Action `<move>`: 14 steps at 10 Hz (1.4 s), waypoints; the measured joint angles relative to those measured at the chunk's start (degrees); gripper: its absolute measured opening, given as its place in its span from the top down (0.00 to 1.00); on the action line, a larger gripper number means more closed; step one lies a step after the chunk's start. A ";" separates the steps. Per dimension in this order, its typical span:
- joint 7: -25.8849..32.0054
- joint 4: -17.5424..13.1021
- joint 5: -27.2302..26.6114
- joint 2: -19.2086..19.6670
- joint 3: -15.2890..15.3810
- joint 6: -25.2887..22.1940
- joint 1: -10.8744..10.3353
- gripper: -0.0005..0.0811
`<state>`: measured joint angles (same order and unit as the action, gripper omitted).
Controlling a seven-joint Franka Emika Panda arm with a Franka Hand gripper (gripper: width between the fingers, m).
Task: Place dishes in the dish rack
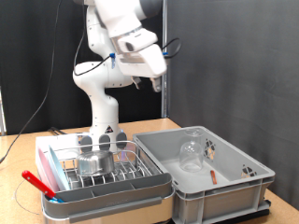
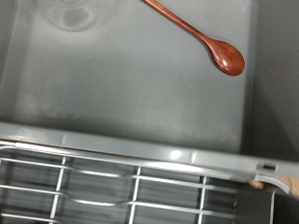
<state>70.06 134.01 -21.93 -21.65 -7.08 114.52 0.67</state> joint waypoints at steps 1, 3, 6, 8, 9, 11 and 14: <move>1.79 -1.26 0.76 1.56 1.02 0.20 -0.95 0.00; 4.28 -3.40 2.41 4.15 3.24 1.41 -2.48 0.00; 7.69 -6.85 5.29 7.30 6.78 0.84 -4.72 0.00; 8.45 -7.90 5.81 8.33 7.52 0.80 -5.06 0.00; 9.82 -7.84 4.94 8.33 7.45 1.06 -5.07 0.00; 16.41 -8.26 3.78 8.60 8.38 1.72 -6.36 0.00; 17.03 -9.39 8.55 11.12 12.52 3.46 -8.02 0.00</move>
<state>87.08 124.62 -13.38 -10.54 5.43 117.98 -7.35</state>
